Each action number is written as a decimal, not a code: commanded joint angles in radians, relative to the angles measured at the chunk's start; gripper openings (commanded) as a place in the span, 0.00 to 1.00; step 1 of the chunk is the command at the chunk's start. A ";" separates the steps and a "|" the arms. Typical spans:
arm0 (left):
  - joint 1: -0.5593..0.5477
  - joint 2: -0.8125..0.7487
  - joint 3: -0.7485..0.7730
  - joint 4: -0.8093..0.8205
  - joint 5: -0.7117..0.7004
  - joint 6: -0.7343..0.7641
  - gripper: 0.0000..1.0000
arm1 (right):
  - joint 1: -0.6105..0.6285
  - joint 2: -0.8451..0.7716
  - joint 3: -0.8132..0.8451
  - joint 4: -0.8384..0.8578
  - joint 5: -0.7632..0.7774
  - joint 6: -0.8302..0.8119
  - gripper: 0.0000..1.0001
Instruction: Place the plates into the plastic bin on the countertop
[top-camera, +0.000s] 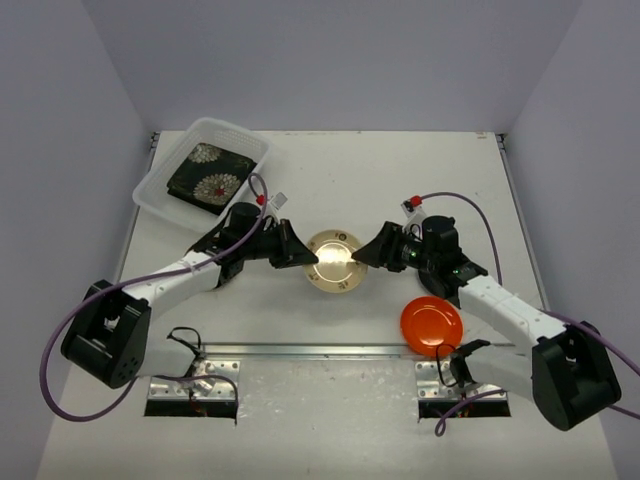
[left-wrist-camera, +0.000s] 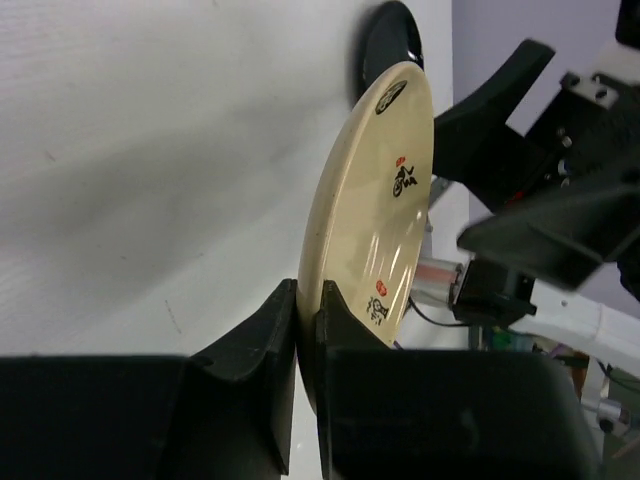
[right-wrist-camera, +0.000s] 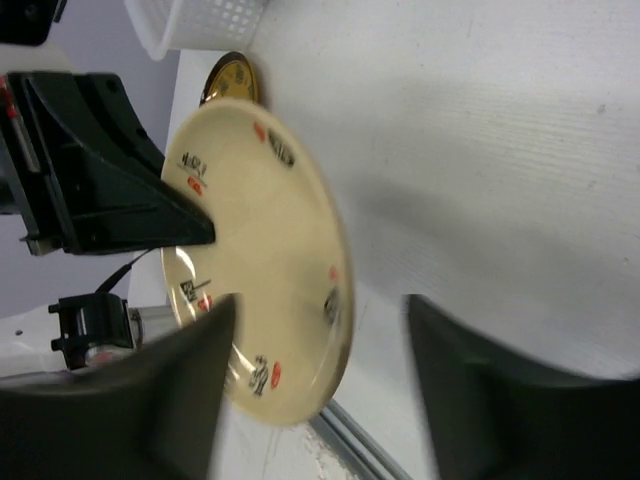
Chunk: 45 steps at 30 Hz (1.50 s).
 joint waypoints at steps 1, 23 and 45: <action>0.182 -0.046 0.126 -0.120 -0.210 0.004 0.00 | -0.018 -0.050 0.046 -0.100 0.080 -0.041 0.99; 0.677 0.483 0.753 -0.336 -0.537 -0.067 0.24 | -0.065 -0.148 -0.114 -0.172 0.042 -0.109 0.99; 0.696 -0.033 0.525 -0.454 -0.447 0.091 1.00 | 0.341 0.872 0.497 0.247 -0.073 0.096 0.99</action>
